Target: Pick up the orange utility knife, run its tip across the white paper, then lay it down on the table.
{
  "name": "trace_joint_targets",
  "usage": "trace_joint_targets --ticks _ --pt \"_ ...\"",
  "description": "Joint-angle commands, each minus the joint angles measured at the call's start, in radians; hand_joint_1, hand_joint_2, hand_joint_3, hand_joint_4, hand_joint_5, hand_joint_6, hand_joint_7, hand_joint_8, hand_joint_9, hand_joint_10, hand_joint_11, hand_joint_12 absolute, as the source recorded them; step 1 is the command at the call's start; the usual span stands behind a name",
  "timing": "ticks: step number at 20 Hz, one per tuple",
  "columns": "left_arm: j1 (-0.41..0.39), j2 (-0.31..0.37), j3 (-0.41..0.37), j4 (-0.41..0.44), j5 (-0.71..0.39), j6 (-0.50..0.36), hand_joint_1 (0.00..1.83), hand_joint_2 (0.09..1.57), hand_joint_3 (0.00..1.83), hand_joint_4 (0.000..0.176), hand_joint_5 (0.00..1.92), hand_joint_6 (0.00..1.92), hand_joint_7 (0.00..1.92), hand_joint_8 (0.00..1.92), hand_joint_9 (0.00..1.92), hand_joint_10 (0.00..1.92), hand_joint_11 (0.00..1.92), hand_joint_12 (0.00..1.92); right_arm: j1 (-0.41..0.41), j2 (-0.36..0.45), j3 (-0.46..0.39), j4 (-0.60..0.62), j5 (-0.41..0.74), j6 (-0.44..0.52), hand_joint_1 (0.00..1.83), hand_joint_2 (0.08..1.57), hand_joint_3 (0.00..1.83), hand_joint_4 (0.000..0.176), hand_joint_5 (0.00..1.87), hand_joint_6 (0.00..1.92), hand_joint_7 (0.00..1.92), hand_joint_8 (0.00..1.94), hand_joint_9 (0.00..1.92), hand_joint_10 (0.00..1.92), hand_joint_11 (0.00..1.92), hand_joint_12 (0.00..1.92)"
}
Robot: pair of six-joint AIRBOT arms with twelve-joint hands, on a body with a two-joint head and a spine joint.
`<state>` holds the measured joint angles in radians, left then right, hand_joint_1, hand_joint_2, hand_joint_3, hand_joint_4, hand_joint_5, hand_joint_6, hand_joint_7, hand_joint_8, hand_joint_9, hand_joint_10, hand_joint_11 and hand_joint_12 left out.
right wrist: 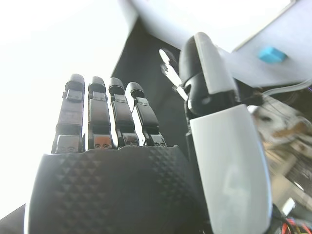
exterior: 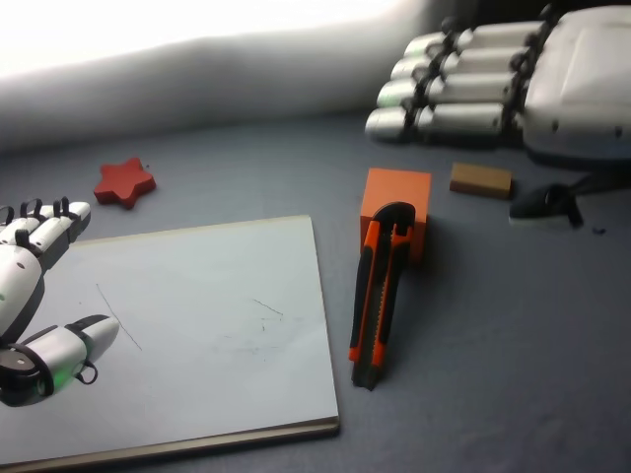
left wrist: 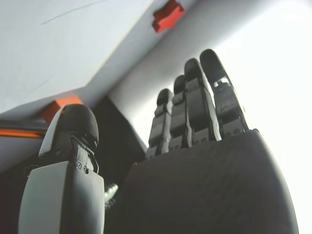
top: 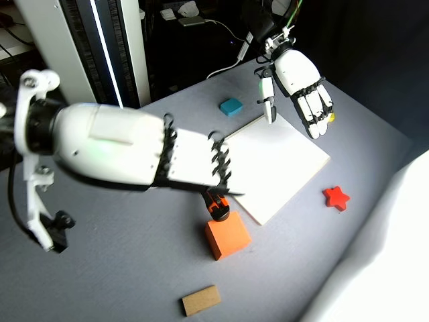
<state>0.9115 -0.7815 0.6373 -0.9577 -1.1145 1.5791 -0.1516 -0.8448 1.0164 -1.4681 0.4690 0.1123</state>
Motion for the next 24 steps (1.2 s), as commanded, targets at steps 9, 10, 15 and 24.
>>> trace_joint_targets --ticks 9,10,15,24 --pt "-0.022 -0.003 0.025 0.041 -0.037 0.002 0.41 1.29 0.0 0.024 0.09 0.0 0.15 0.0 0.24 0.0 0.0 0.89 0.038 -0.168 0.104 -0.279 0.011 0.161 1.07 1.12 0.0 0.0 0.0 0.0 0.0 0.0 0.0 0.0 0.0 0.0" --pt "-0.019 -0.004 0.021 0.041 -0.036 0.004 0.41 1.29 0.0 0.023 0.1 0.0 0.16 0.0 0.24 0.0 0.0 0.88 0.032 -0.19 0.121 -0.3 0.012 0.161 1.07 1.12 0.0 0.0 0.0 0.0 0.0 0.0 0.0 0.0 0.0 0.0" --pt "-0.018 -0.005 0.009 0.038 -0.037 0.003 0.38 1.3 0.0 0.028 0.1 0.0 0.15 0.0 0.23 0.01 0.0 0.84 0.033 -0.264 0.197 -0.532 0.023 0.365 1.1 1.11 0.0 0.0 0.0 0.0 0.0 0.0 0.0 0.0 0.0 0.0" --pt "-0.016 -0.015 0.011 0.03 -0.057 0.011 0.43 1.29 0.0 0.021 0.11 0.01 0.13 0.01 0.21 0.0 0.0 0.84 0.06 -0.371 0.272 -0.762 0.082 0.567 1.13 1.1 0.0 0.0 0.0 0.0 0.0 0.0 0.0 0.0 0.0 0.0"
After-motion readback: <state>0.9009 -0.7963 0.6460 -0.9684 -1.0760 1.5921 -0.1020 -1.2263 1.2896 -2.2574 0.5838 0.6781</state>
